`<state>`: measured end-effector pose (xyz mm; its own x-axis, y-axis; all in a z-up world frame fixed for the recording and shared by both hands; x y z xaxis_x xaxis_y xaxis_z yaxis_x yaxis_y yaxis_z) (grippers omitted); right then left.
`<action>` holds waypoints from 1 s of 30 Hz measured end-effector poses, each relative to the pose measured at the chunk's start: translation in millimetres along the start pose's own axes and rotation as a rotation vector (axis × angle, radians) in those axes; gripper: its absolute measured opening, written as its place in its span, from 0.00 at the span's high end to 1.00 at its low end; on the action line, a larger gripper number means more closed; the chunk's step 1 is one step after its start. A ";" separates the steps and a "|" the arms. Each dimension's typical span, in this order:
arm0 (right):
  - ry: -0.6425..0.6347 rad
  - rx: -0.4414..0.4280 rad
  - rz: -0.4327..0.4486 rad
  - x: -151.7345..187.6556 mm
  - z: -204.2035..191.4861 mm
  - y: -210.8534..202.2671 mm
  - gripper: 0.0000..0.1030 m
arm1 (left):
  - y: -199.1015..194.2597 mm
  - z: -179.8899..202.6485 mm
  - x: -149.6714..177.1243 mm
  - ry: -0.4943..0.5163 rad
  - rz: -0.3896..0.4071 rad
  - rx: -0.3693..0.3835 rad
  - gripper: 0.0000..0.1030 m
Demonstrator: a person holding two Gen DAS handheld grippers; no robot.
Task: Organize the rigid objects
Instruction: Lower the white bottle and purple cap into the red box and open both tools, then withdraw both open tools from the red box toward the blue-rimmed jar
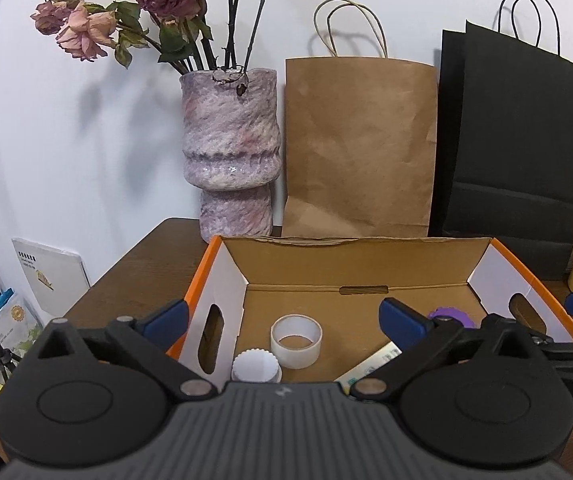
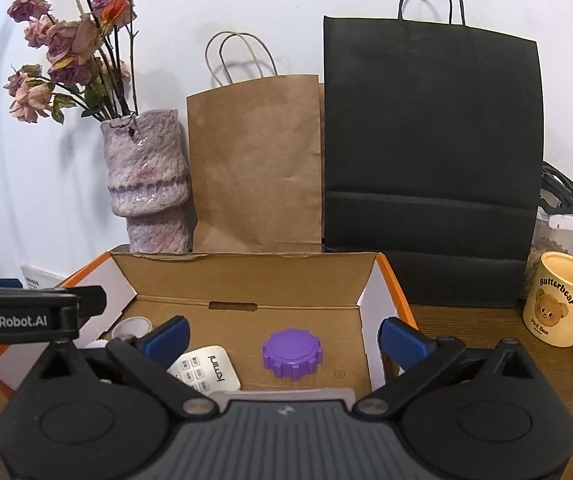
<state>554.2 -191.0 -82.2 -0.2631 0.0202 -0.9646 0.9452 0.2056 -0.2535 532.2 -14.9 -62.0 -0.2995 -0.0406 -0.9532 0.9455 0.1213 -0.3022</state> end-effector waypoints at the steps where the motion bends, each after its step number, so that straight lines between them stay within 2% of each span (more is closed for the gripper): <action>1: 0.001 0.000 -0.001 -0.3 0.3 -0.3 0.00 | -1.2 -1.1 -0.1 -0.003 0.002 0.000 0.00; 16: 0.026 0.015 0.026 3.7 11.6 -34.6 0.00 | -35.2 -13.9 4.1 -0.036 0.009 0.011 0.00; 30: 0.053 0.026 0.027 17.7 16.4 -96.9 0.00 | -89.8 -28.5 19.6 -0.046 -0.001 0.018 0.00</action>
Point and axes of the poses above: each gripper's, at about its wrist camera, not at the fingertips, and y roughly the way its jaws point, z to its right, x to its underside, the point moved 1 cm from there along y, roughly the way its jaws point, and after that the axes turned 10 degrees about z, right-handed, at the moved point
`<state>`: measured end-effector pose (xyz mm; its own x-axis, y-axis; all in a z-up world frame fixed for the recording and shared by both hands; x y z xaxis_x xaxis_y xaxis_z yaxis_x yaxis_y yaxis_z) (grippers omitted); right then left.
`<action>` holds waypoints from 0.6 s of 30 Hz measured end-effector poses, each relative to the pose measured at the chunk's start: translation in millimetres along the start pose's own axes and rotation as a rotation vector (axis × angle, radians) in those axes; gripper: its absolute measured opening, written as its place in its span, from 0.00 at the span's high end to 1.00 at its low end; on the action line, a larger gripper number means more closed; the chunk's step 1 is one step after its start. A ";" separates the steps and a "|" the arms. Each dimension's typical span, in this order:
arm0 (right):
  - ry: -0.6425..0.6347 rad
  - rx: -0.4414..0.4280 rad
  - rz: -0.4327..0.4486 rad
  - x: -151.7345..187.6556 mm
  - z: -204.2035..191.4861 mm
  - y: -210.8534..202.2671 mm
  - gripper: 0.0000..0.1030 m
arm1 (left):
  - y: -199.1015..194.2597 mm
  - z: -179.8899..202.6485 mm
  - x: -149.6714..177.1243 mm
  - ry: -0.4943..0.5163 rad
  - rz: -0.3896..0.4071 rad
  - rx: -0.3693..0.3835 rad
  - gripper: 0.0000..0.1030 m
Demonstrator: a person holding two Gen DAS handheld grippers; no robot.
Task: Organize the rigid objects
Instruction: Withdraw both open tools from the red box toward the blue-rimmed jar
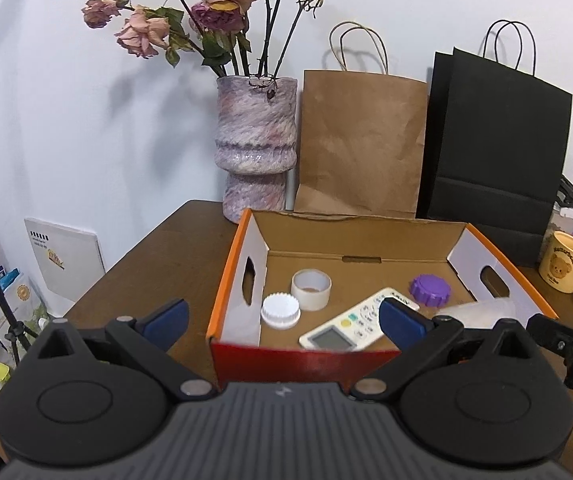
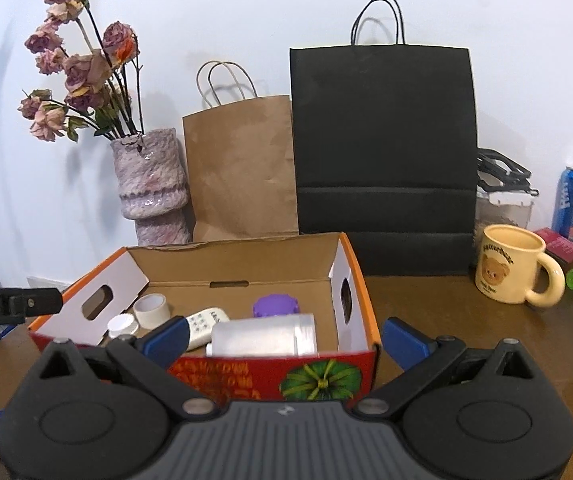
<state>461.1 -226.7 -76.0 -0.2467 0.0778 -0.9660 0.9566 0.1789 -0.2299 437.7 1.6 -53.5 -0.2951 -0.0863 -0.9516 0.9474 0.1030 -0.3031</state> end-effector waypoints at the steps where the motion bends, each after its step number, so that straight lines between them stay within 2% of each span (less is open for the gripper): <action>1: 0.002 -0.001 -0.001 1.1 -0.2 -4.6 0.00 | -4.0 -0.8 1.0 -0.001 0.001 0.001 0.00; 18: -0.022 -0.020 -0.020 25.8 -19.0 -79.2 0.00 | -74.1 -27.3 32.5 0.006 -0.029 -0.013 0.00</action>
Point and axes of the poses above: each gripper's, at about its wrist camera, not at the fingertips, and y roughly the way its jaws point, z to its right, x to its underside, the point moved 1 cm from there along y, roughly the way its jaws point, and after that the axes turned 10 degrees about z, right-handed, at the moved point
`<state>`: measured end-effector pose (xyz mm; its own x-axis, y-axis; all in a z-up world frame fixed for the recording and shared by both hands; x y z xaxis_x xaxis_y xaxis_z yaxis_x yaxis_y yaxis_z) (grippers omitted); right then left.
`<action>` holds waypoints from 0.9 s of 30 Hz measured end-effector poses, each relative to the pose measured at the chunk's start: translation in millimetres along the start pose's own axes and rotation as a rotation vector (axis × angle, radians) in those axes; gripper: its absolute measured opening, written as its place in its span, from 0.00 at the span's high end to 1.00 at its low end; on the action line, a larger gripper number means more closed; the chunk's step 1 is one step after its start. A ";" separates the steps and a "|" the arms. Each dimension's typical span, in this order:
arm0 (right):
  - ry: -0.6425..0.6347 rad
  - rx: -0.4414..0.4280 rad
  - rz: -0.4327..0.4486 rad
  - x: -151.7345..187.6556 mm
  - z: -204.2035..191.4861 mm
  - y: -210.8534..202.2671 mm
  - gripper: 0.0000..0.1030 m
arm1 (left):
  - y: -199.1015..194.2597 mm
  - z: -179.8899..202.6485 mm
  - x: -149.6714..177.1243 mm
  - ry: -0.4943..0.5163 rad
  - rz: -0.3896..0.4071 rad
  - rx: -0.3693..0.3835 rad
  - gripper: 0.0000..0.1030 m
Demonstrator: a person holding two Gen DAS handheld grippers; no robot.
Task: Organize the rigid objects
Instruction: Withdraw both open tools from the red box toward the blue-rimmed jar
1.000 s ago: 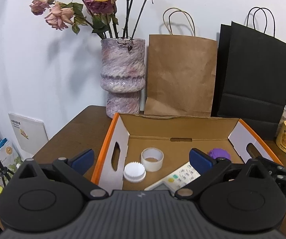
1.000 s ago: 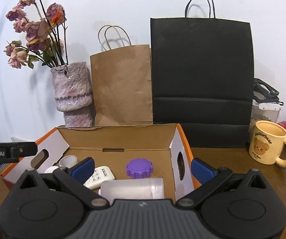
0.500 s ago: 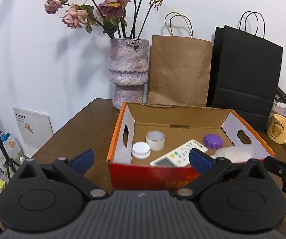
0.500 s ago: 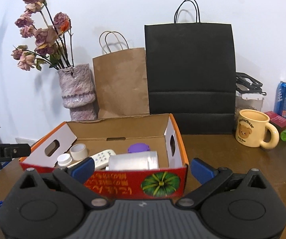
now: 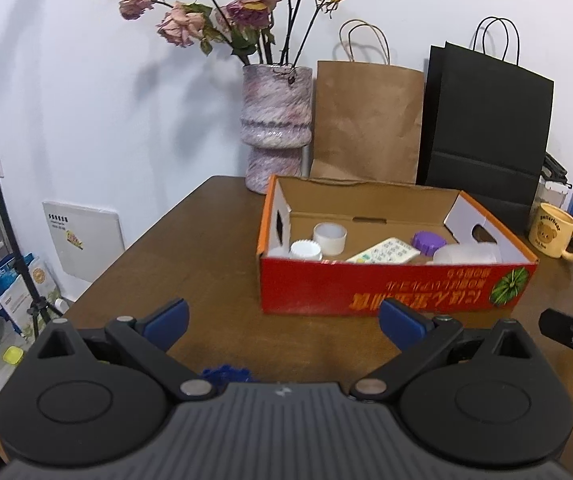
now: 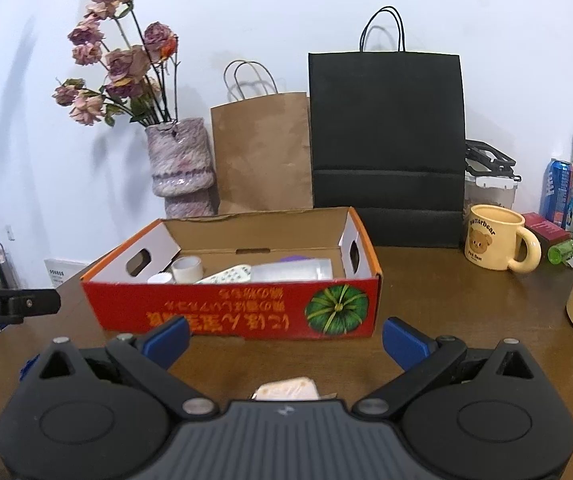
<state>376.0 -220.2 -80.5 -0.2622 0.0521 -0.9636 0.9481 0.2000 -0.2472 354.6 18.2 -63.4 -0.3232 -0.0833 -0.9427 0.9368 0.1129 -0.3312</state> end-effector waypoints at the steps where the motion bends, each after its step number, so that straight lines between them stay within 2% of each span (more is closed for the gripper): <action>1: -0.003 -0.001 -0.003 1.8 -1.6 -3.2 0.00 | -3.2 -2.1 2.1 0.001 -0.002 -0.003 0.00; 17: -0.060 -0.040 -0.098 33.6 -38.8 -39.4 0.00 | -37.2 -39.5 34.5 0.026 -0.041 -0.022 0.00; 27: -0.104 -0.052 -0.176 55.2 -68.3 -29.2 0.00 | -34.9 -58.3 54.9 0.058 -0.082 -0.011 0.00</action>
Point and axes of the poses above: each gripper's, at about its wrist camera, not at the fingertips, and y roughly the way its jaws point, z to its right, x to its underside, the point moved 1 cm from there along y, roughly the way its jaws point, and after that the axes turned 10 degrees about z, right-handed, at the moved point
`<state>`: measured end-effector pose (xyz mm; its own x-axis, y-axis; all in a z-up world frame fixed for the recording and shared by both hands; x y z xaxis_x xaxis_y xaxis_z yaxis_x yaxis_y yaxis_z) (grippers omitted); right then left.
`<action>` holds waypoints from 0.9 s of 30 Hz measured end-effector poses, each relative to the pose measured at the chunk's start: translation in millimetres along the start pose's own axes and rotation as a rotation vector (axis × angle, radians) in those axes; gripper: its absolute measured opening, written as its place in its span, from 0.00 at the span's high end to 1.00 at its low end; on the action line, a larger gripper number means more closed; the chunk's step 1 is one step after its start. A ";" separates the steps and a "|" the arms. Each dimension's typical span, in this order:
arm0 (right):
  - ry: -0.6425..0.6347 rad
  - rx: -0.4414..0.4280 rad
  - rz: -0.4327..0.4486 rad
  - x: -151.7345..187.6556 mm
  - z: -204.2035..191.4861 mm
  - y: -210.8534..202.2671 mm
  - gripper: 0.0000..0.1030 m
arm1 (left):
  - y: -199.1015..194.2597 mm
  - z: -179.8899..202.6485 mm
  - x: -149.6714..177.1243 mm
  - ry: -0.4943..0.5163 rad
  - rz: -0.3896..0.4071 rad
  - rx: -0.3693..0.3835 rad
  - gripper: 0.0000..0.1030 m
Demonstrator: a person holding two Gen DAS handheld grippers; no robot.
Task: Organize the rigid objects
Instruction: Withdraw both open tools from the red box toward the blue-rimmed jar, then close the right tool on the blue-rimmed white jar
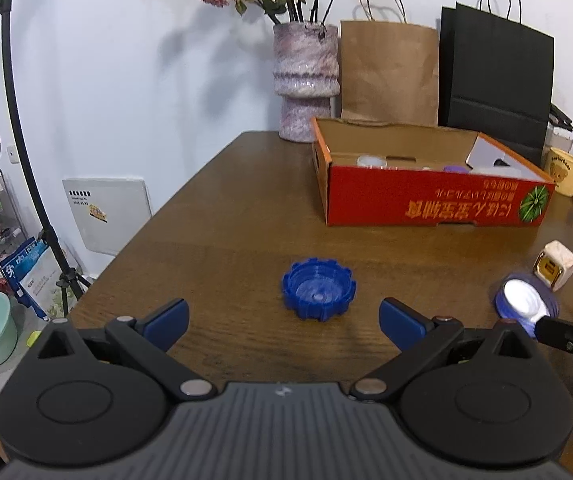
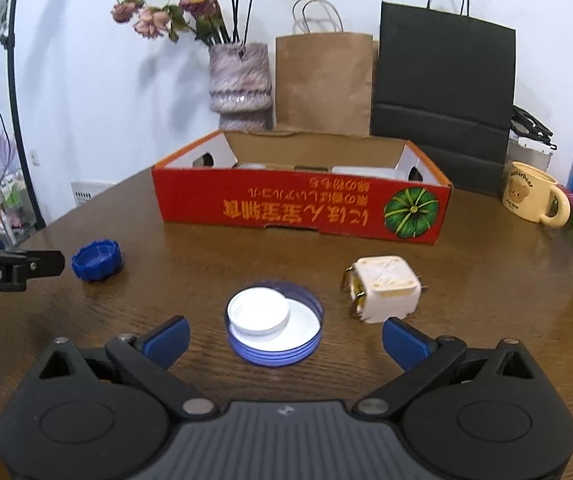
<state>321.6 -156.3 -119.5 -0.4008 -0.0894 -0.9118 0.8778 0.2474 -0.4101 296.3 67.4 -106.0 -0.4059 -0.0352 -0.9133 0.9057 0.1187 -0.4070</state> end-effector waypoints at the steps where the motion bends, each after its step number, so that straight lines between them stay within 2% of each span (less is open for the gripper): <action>1: 0.000 0.004 -0.008 1.0 -1.9 3.1 0.00 | 1.0 -0.6 1.5 0.000 -0.002 0.004 0.00; 6: 0.005 0.028 -0.006 4.0 -4.7 13.4 0.03 | 6.4 -0.6 7.2 -0.005 -0.008 0.026 0.00; 12: 0.040 -0.004 0.044 -0.6 -2.0 15.7 0.27 | 11.9 -1.4 9.8 -0.017 -0.013 0.033 0.00; 14: 0.043 -0.018 0.048 -2.3 -2.7 18.1 0.41 | 13.3 -2.0 9.7 -0.023 -0.014 0.035 0.00; 16: 0.047 -0.035 0.040 -2.5 -4.0 21.8 0.49 | 14.2 -2.7 10.2 -0.029 -0.017 0.034 0.00; 22: 0.071 -0.053 0.014 -0.6 -3.2 29.9 0.61 | 14.4 -3.7 10.6 -0.040 -0.017 0.036 0.00; 27: 0.105 -0.066 0.009 -0.6 1.1 32.6 0.62 | 15.7 -5.1 11.8 -0.046 -0.024 0.028 0.00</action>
<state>350.8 -149.3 -132.3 -0.4208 0.0135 -0.9070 0.8639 0.3109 -0.3962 305.2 74.0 -123.0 -0.4224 -0.0832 -0.9026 0.8989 0.0891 -0.4289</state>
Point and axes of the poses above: each gripper's, at about its wrist camera, not at the fingertips, and y roughly the way its jaws point, z to its right, x to its underside, the point moved 1 cm from there along y, roughly the way its jaws point, and after that the axes turned 10 degrees about z, right-handed, at the moved point
